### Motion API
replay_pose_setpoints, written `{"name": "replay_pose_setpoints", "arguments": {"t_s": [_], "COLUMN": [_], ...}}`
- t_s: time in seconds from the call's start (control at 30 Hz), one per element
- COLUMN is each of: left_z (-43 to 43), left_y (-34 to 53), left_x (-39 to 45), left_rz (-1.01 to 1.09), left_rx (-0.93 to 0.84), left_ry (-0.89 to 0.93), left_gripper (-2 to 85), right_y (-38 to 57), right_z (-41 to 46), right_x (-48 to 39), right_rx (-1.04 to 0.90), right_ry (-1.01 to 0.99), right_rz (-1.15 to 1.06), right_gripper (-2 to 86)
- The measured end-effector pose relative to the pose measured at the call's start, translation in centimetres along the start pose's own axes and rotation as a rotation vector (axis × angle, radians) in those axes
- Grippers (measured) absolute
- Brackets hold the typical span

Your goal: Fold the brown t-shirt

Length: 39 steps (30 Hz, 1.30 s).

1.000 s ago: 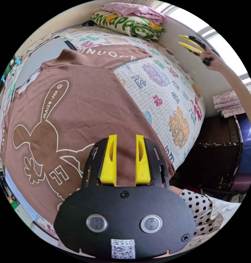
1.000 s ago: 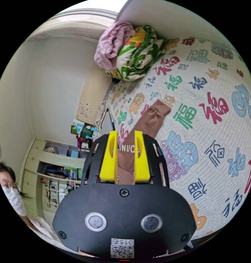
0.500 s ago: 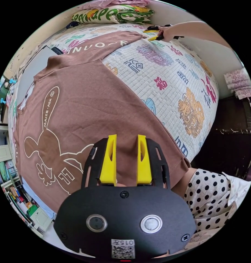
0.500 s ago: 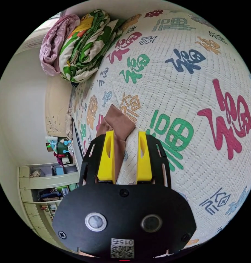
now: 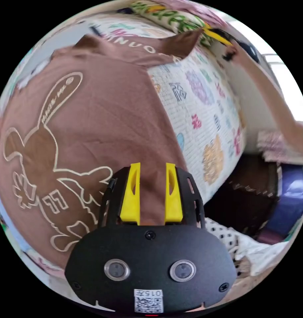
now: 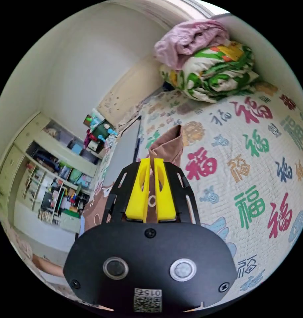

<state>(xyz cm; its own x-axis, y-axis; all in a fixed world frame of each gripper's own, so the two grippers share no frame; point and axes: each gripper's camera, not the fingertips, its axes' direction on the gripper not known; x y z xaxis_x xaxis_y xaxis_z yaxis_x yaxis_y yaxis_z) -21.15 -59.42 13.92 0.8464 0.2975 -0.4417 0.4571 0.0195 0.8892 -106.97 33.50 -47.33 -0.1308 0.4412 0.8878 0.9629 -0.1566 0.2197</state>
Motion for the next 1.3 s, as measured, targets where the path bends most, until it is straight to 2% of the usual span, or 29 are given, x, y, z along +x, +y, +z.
{"name": "replay_pose_setpoints", "arguments": {"t_s": [0.07,0.1,0.13,0.17,0.27,0.33,0.43,0.53,0.63,0.77,0.9,1.07,1.3], "left_z": [-3.9,-5.1,-7.6,-10.2,-15.0,-16.9,-17.8,-17.1,-17.5,-19.8,-25.4,-31.2,-27.8], "left_y": [0.9,1.5,2.6,3.5,4.4,4.5,3.8,4.1,5.0,7.5,12.2,19.9,25.5], "left_x": [-7.9,-9.9,-13.5,-16.6,-22.7,-25.4,-29.0,-32.2,-34.2,-35.6,-36.1,-34.9,-33.6], "left_rz": [-0.245,-0.309,-0.410,-0.481,-0.554,-0.560,-0.569,-0.692,-0.774,-0.757,-0.663,-0.535,-0.537], "left_rx": [0.126,0.191,0.335,0.449,0.595,0.630,0.584,0.549,0.485,0.403,0.454,0.451,0.355], "left_ry": [0.337,0.415,0.546,0.639,0.816,0.881,0.954,1.059,1.025,1.038,0.932,0.657,0.493], "left_gripper": [11.9,12.2,14.1,16.3,20.2,21.9,22.9,19.7,10.1,3.4,1.3,0.7,0.7], "right_y": [5.0,6.7,10.3,14.3,25.2,31.5,40.4,46.8,50.6,53.2,55.5,61.0,66.3], "right_z": [-2.4,-3.0,-3.9,-4.4,-4.5,-4.1,-3.7,-4.5,-6.6,-10.8,-14.9,-19.2,-21.3], "right_x": [-5.8,-7.3,-9.8,-11.7,-14.4,-14.9,-14.6,-13.7,-12.5,-11.3,-11.6,-12.1,-9.8], "right_rx": [-0.039,-0.058,-0.103,-0.159,-0.301,-0.371,-0.465,-0.516,-0.535,-0.553,-0.589,-0.709,-0.891], "right_ry": [-0.129,-0.158,-0.200,-0.222,-0.203,-0.151,-0.089,-0.008,0.060,0.039,-0.061,-0.215,-0.230], "right_rz": [-0.222,-0.278,-0.372,-0.443,-0.569,-0.618,-0.669,-0.719,-0.747,-0.733,-0.742,-0.742,-0.729], "right_gripper": [1.1,1.1,1.0,1.0,1.0,1.0,1.1,1.2,1.3,1.4,1.4,1.3,2.0]}}
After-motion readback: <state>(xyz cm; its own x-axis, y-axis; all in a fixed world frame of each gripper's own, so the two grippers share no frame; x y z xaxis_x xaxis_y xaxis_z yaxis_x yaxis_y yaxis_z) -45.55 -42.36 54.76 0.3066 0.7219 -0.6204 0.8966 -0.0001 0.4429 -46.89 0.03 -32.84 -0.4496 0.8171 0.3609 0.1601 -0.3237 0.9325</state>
